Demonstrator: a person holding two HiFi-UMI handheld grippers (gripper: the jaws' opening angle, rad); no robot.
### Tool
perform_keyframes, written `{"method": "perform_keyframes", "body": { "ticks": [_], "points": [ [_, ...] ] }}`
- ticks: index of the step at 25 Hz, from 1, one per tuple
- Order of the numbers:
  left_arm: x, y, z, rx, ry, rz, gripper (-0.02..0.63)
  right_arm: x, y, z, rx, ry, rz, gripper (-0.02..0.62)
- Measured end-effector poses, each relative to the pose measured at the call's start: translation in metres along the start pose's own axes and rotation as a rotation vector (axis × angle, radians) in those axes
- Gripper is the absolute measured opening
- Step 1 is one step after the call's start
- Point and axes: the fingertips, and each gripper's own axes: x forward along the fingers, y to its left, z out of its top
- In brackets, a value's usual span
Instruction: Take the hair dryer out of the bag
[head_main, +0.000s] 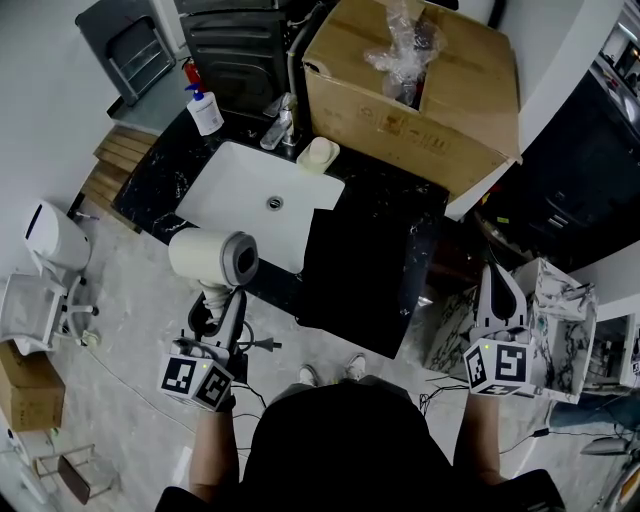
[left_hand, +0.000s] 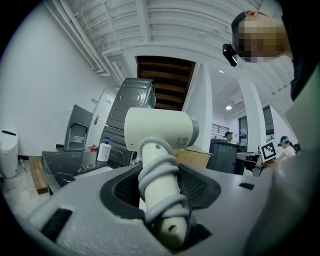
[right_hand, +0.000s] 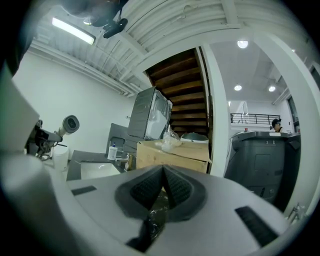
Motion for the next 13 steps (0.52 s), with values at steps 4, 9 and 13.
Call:
{"method": "perform_keyframes", "body": {
  "ticks": [4, 9, 13],
  "points": [
    [0.0020, 0.0016, -0.0018, 0.013, 0.007, 0.005, 0.216, 0.0016, 0.0014, 0.0016, -0.004, -0.004, 0.004, 0.012],
    [0.0028, -0.0019, -0.0033, 0.016, 0.007, 0.003, 0.216, 0.0038, 0.0073, 0.0026, -0.011, -0.007, 0.022, 0.012],
    [0.0015, -0.0026, -0.0064, 0.023, 0.009, -0.003, 0.216, 0.0030, 0.0097, 0.0018, -0.010, -0.011, 0.024, 0.012]
  ]
}}
